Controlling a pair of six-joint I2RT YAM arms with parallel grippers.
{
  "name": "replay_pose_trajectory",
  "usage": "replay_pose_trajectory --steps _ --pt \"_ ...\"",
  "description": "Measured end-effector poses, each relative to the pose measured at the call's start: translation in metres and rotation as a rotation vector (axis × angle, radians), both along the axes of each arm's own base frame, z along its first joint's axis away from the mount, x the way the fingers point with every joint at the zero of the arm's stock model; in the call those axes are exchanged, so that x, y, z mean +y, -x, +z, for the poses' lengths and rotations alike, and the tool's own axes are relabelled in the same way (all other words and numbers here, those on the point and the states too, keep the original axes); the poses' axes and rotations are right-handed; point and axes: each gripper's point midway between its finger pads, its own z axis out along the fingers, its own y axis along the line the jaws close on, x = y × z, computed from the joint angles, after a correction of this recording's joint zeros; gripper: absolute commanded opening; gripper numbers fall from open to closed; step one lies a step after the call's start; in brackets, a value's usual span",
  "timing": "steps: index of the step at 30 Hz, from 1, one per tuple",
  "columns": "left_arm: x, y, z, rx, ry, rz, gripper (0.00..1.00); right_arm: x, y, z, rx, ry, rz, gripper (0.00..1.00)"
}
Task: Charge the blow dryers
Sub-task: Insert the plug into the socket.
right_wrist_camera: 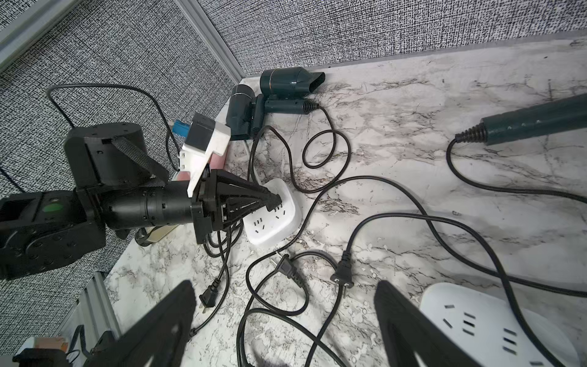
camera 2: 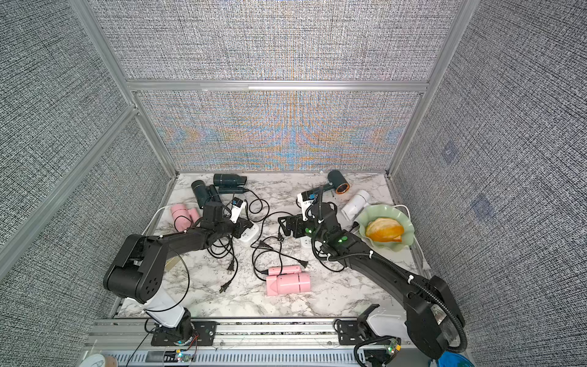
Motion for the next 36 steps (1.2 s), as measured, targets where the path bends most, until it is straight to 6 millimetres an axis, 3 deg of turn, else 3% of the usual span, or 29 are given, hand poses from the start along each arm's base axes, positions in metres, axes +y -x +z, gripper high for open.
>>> replay_pose_trajectory --steps 12,19,36 --pt "-0.002 0.001 -0.002 0.004 0.018 -0.009 0.09 -0.002 0.002 -0.001 -0.002 0.001 -0.003 0.90" --pt "0.006 0.008 -0.002 0.018 0.007 0.055 0.09 -0.004 0.005 -0.011 0.013 0.012 -0.003 0.91" --pt "0.023 -0.011 -0.004 -0.010 -0.076 0.300 0.08 -0.011 0.011 -0.019 0.012 0.019 -0.015 0.91"
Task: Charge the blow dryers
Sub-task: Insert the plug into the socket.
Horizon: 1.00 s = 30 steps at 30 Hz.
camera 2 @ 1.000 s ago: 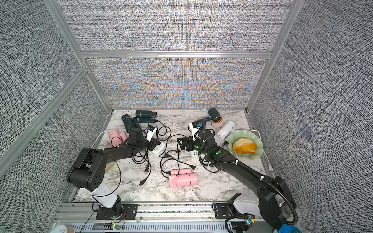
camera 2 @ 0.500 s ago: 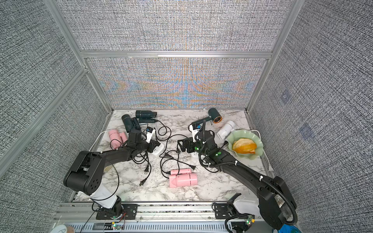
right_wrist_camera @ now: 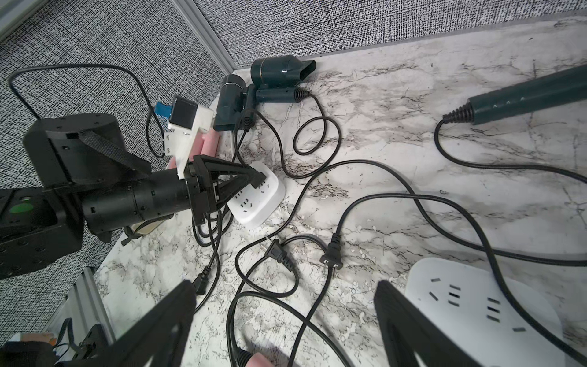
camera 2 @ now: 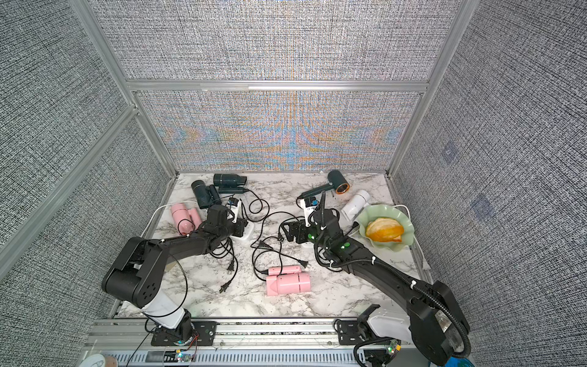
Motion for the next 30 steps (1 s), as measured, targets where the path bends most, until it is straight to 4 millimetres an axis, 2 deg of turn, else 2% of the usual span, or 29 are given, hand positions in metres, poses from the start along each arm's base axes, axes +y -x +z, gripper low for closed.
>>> replay_pose_trajectory --steps 21,30 --pt "-0.007 0.002 -0.002 -0.032 -0.023 -0.052 0.06 -0.003 0.003 -0.005 -0.004 -0.005 -0.004 0.90" --pt "-0.003 0.011 -0.007 0.006 0.001 -0.021 0.05 -0.003 0.003 -0.004 -0.010 -0.014 -0.006 0.90"
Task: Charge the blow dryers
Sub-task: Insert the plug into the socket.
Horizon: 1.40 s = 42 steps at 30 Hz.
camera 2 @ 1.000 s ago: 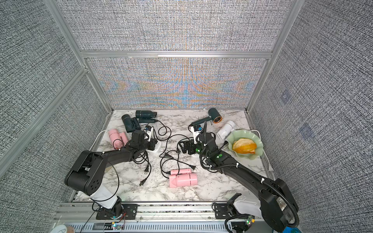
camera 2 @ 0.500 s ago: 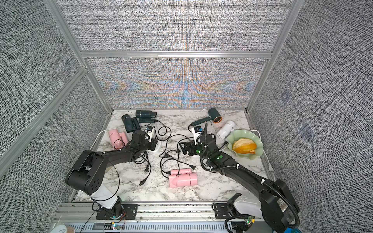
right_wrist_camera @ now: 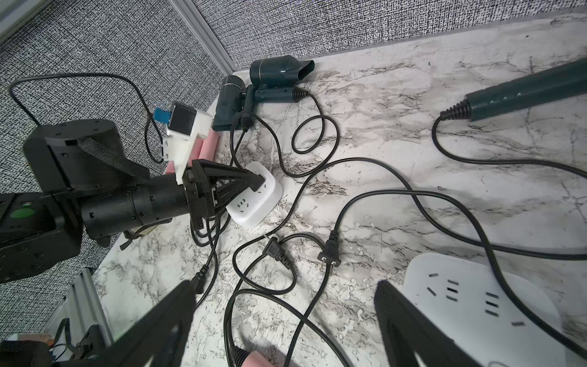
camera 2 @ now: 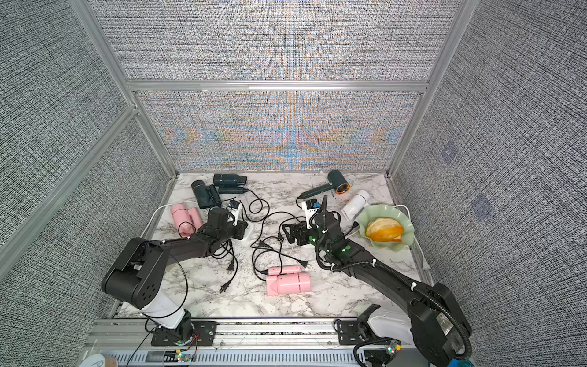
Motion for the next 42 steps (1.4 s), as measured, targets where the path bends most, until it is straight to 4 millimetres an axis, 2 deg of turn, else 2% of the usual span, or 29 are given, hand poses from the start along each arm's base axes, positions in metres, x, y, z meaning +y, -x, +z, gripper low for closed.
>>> replay_pose_trajectory --steps 13,21,42 --pt "0.001 0.000 0.000 0.005 0.023 0.021 0.04 -0.001 0.001 -0.001 0.000 0.002 -0.003 0.90" --pt "0.005 0.010 -0.001 0.017 0.025 0.027 0.03 -0.001 0.000 -0.002 0.001 0.003 -0.003 0.90" --pt "0.003 0.012 -0.007 0.026 0.052 0.073 0.03 -0.002 0.002 -0.006 -0.001 0.009 -0.001 0.90"
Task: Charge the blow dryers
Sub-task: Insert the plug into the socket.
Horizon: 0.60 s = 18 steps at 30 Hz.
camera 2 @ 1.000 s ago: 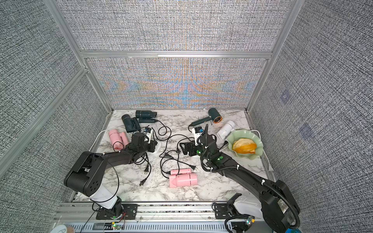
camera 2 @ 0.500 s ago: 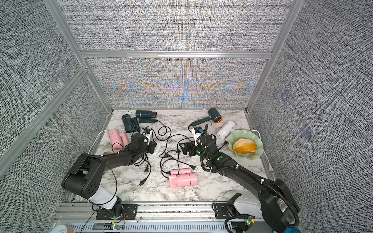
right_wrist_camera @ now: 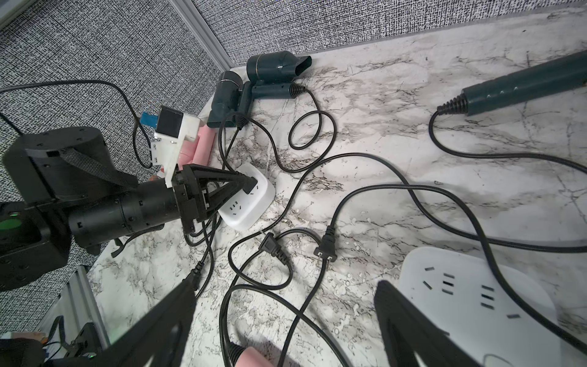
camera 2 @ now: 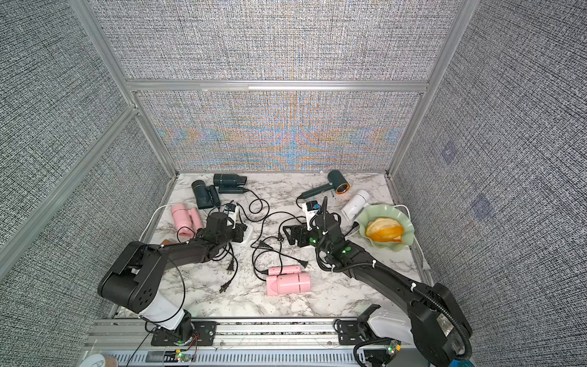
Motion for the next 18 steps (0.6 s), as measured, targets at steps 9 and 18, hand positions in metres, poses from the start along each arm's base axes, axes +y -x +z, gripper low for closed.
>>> replay_pose_trajectory --steps 9,18 --pt "-0.007 -0.011 0.003 0.007 -0.027 -0.014 0.03 -0.004 -0.001 0.000 -0.010 0.003 -0.020 0.91" --pt "-0.022 -0.036 0.005 -0.009 -0.049 -0.066 0.04 -0.007 0.001 0.004 -0.025 -0.005 -0.027 0.91"
